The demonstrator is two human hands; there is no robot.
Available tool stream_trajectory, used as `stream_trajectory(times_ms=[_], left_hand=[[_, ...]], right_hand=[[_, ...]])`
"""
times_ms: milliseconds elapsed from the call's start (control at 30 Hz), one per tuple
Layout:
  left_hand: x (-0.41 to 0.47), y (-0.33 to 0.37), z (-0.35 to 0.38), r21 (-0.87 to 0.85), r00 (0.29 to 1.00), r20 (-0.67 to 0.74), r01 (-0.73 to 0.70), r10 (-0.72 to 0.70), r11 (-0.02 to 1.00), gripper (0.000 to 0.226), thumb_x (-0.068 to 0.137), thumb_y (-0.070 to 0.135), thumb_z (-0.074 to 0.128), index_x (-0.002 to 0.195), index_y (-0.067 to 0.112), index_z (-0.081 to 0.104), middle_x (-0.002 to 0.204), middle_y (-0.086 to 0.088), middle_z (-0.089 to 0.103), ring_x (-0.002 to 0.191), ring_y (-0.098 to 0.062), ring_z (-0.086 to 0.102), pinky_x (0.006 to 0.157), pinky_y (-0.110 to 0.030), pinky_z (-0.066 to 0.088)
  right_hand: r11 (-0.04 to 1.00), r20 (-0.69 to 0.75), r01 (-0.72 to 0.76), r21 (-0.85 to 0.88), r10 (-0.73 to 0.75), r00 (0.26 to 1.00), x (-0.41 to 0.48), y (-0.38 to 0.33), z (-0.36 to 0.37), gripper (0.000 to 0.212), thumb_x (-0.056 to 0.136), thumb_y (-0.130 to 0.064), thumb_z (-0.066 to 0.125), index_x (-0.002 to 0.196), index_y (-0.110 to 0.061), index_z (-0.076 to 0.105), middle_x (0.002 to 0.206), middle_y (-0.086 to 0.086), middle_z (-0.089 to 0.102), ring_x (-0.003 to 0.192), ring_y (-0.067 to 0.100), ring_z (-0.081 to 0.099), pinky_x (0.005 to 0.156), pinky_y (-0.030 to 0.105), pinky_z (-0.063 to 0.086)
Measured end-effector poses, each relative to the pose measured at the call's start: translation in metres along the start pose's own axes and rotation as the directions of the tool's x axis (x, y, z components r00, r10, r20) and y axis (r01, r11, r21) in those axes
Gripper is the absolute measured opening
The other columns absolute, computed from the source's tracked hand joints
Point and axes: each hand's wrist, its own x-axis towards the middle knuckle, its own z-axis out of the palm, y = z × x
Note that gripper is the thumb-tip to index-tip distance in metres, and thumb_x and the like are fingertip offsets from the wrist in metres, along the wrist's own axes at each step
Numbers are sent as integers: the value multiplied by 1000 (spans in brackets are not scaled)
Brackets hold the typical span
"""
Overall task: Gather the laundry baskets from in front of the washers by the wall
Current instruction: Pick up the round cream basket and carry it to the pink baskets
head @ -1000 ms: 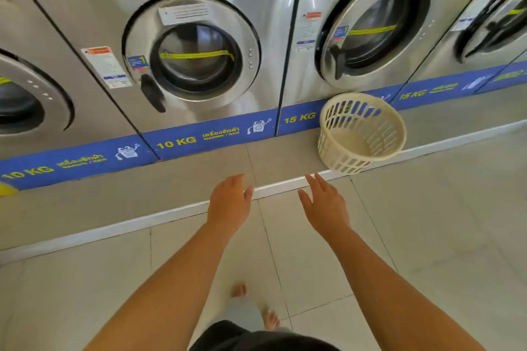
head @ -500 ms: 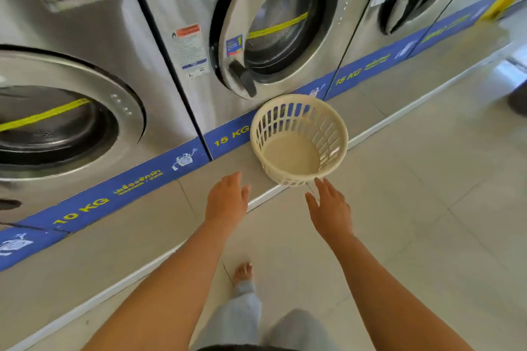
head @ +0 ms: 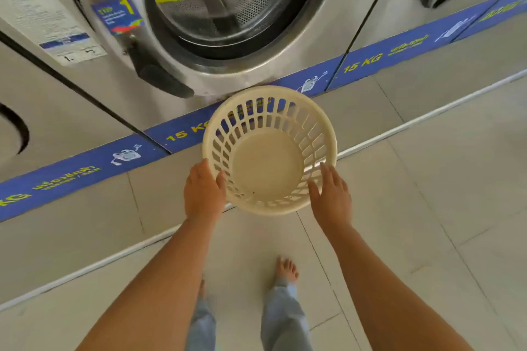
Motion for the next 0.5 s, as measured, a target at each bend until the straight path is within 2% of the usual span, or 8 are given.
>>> stream_trajectory(times_ms=[200,333,400,500], left_hand=[[51,-6,81,-66,980,-104,166,-172,984,60,90,23,59,140,2,34,140,-25,42,127,-43,42,102,-54,39],[76,-18,114,-101,957,-146,238,-251,966,64,92,23,58,145,4,27,146,-23,36,132,-42,38,105,-54,37],[84,-23,123,-132,945,-159,267,-287,955,64,93,22,56,147,8,24,146,-21,37,130,-41,40,102,-54,39],[101,-34,131,-173,921,-213,293,-326,941,59,94,26,54,145,11,28,143,-19,42,126,-40,46,96,-53,43]], right_hand=[[998,-10,39,-47,-39,999,104,47,28,55,96,-38,44,147,-22,30,158,4,25,142,27,26,113,45,29],[993,32,58,-100,-55,998,154,66,49,60,97,-41,42,151,-30,18,161,5,11,143,31,23,113,47,29],[989,34,71,-129,-68,997,173,71,56,61,97,-43,40,151,-34,13,162,4,5,144,32,21,112,49,30],[992,10,70,-108,-69,998,200,75,61,57,98,-42,38,150,-37,13,162,3,6,142,33,24,107,52,36]])
